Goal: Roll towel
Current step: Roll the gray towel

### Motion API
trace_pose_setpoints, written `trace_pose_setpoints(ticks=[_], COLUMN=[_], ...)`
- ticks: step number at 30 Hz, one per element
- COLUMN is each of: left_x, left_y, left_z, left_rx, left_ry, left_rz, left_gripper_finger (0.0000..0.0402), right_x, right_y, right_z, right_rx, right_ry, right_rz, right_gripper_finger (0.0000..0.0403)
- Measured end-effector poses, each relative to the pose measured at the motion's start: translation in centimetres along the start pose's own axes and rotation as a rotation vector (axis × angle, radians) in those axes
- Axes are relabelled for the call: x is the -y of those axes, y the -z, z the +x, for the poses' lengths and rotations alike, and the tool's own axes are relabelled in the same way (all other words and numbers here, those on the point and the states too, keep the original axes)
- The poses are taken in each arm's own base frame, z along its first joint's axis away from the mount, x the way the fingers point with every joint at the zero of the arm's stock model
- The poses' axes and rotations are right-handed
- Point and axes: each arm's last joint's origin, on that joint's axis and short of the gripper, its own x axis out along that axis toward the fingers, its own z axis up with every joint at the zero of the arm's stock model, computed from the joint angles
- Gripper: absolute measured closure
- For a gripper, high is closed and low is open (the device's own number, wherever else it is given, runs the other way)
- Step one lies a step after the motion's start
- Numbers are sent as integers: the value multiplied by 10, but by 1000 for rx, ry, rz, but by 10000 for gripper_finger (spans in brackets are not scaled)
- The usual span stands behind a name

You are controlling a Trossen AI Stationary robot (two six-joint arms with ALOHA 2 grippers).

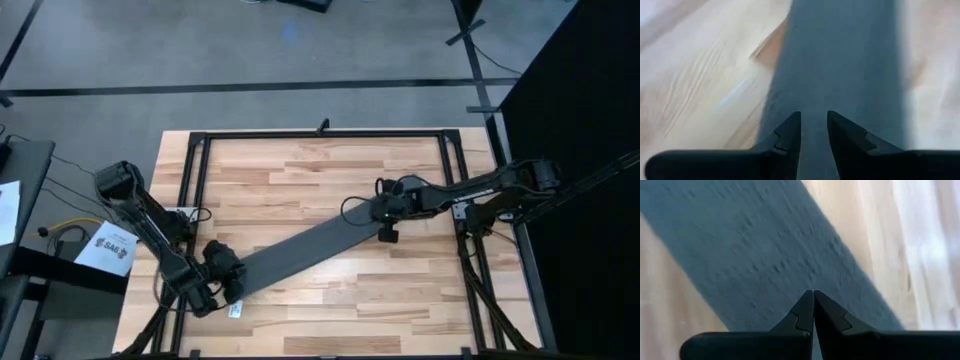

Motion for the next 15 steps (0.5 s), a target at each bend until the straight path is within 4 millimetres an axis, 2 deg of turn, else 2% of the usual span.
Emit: trace_pose_setpoints(ticks=[4,9,15], left_x=[-4,-21,-35], left_y=[4,-1,-19], left_z=[16,18,19], left_rx=[-37,-26,-72], left_ry=[-105,-278,-412], left_rz=[8,-43,-111], left_gripper_finger=[320,320,320], right_x=[-3,-16,-42], right_y=[12,19,8], right_z=[11,11,-3], right_rx=[-75,-141,-108], right_ry=[3,17,-53], right_rz=[34,95,195], right_gripper_finger=[403,403,403])
